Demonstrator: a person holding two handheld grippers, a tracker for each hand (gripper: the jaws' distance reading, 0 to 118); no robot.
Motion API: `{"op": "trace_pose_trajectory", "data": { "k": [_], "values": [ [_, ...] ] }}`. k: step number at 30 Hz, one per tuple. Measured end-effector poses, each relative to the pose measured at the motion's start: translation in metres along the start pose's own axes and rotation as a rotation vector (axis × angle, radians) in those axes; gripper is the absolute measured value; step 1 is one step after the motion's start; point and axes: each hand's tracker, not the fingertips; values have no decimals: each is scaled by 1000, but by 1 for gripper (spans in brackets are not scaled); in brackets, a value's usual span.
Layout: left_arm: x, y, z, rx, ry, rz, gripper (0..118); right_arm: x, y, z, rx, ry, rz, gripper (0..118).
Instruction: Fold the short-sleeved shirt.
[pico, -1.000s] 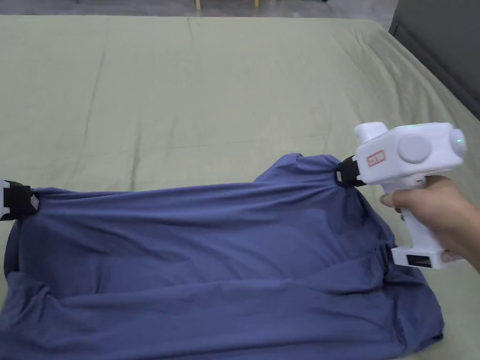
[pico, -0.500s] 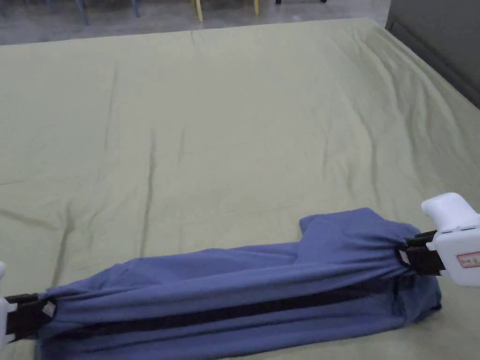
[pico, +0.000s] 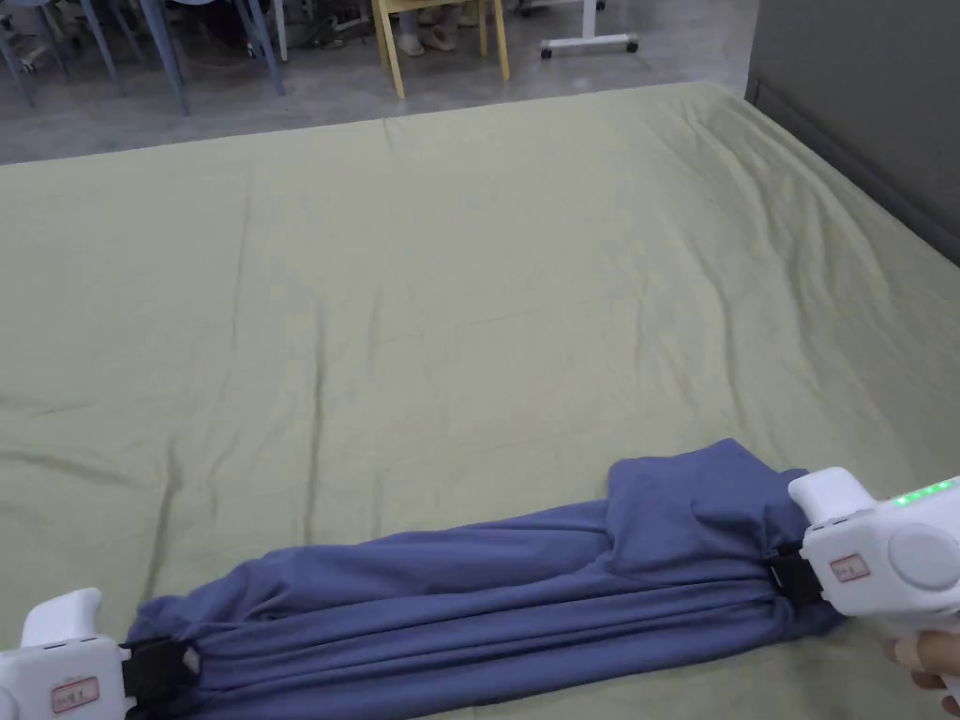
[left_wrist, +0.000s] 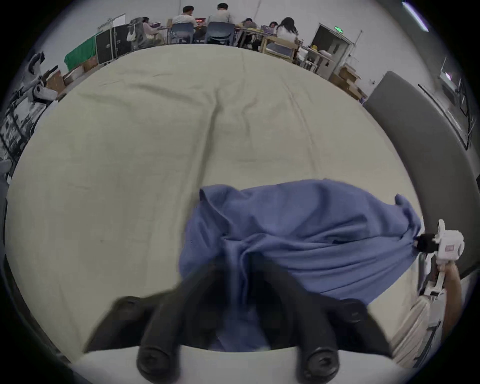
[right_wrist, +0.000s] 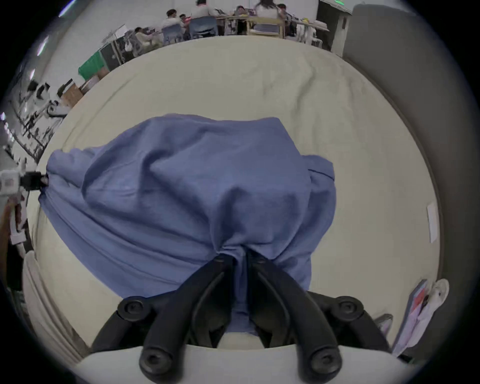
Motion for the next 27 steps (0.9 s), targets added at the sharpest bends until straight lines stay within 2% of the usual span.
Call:
{"op": "trace_pose_trajectory", "data": {
  "k": [1, 2, 3, 4, 5, 7, 8, 9, 10, 11, 12, 13, 14, 15, 17, 18, 19, 20, 21, 23, 25, 26, 27],
  "values": [
    [5, 1, 15, 29, -31, 19, 64, 0, 1, 20, 4, -2, -48, 40],
    [6, 2, 32, 90, -52, 24, 104, 1, 2, 37, 55, 4, -108, 78],
    [9, -1, 56, 158, -93, 29, 118, 0, 0, 57, 172, 13, -167, 118],
    [10, 1, 72, 252, -87, 38, 118, -1, -3, 88, 377, 58, -203, 118],
    [12, -1, 84, 270, -97, 40, 118, -16, -10, 118, 433, 109, -245, 117],
    [1, -11, 81, 252, -100, 42, 118, -28, -17, 142, 443, 163, -306, 118],
    [0, -16, 78, 205, -117, 47, 118, -30, -13, 125, 402, 180, -314, 118],
    [-2, -21, 74, 131, -133, 39, 118, -36, -11, 116, 340, 186, -298, 115],
    [12, -32, 74, 115, -140, 35, 114, -44, -14, 112, 315, 201, -277, 97],
    [10, -37, 70, 112, -160, 42, 84, -53, -17, 110, 318, 231, -247, 38],
    [6, -41, 65, 112, -180, 54, 0, -62, -18, 102, 305, 237, -212, 2],
    [-1, -42, 56, 82, -175, 73, 0, -67, -23, 101, 310, 234, -220, 2],
    [-20, -45, 45, 80, -199, 127, 0, -71, -23, 101, 289, 295, -199, 2],
    [-37, -43, 39, 71, -307, 195, 0, -74, -24, 103, 274, 354, -189, 2],
    [-78, -35, 24, 86, -535, 346, 0, -78, -28, 92, 281, 406, -183, 2],
    [-81, -28, 30, 78, -635, 419, 38, -79, -28, 92, 290, 415, -177, 2],
    [-105, -22, 22, 132, -559, 363, 95, -79, -27, 93, 295, 436, -172, 2],
    [-115, -19, 9, 91, -602, 387, 118, -78, -26, 92, 295, 473, -168, 2],
    [-120, -16, -5, 41, -635, 396, 118, -78, -26, 93, 298, 505, -172, 2],
    [-103, -7, -9, 60, -540, 415, 118, -78, -25, 92, 306, 547, -175, 2],
    [-88, -6, -31, 23, -538, 393, 118, -85, -23, 98, 323, 576, -151, 2],
    [-146, 5, -55, -13, -558, 386, 118, -90, -23, 98, 325, 593, -144, 2],
    [-141, 5, -66, -44, -571, 367, 118, -93, -23, 98, 327, 607, -141, 2]
  ]
}}
